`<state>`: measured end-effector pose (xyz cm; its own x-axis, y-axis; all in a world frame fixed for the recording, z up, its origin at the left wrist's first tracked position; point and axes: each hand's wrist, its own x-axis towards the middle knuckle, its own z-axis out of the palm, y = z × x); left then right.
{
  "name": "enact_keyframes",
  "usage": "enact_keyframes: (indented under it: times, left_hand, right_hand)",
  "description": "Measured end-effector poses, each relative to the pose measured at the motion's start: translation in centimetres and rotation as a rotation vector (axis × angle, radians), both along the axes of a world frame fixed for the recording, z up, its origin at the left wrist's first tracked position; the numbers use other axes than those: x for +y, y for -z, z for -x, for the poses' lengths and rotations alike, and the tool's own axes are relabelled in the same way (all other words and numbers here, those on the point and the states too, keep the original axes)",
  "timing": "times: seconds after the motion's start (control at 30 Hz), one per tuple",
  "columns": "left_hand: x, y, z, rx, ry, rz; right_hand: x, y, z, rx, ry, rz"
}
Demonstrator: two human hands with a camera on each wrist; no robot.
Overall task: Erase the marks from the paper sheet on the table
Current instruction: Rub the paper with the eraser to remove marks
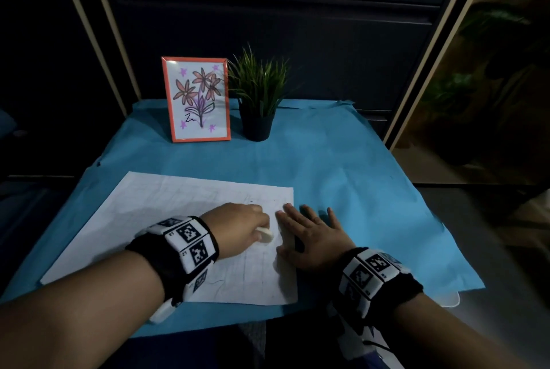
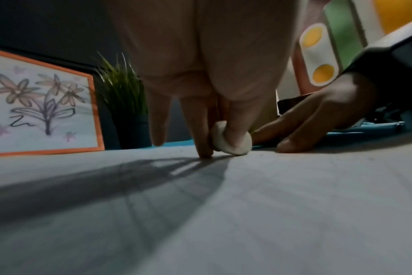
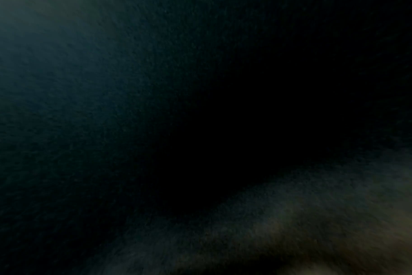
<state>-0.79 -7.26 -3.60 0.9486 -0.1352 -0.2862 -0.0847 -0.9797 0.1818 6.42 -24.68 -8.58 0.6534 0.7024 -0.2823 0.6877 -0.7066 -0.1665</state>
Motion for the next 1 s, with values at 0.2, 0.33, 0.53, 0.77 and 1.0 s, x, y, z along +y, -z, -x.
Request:
enact_keyframes:
  times: [0.2,0.33,0.53,0.77,1.0]
  left_hand:
    - [0.0,0.1,0.6,0.106,0.064,0.041]
    - [0.0,0.7,0.5,-0.005,0.021,0.019]
    - [-0.4,0.5,0.7,0.115,0.069,0.078]
    - [-0.7,0.8,0.7,0.0,-0.008,0.032]
    - [-0.2,0.6,1.1,0.057,0.011,0.076]
  right_hand:
    - [0.0,0.0,0.1,0.003,0.0,0.001]
    - [0.0,-0.1,0.0,-0.002,0.004,-0.009]
    - [0.0,0.0,0.0,0.0,0.007,-0.003]
    - [0.1,0.0,0.0,-0.012,0.017,-0.017]
    - [0.1,-0.2,0.2,-0.018,0.012,-0.01]
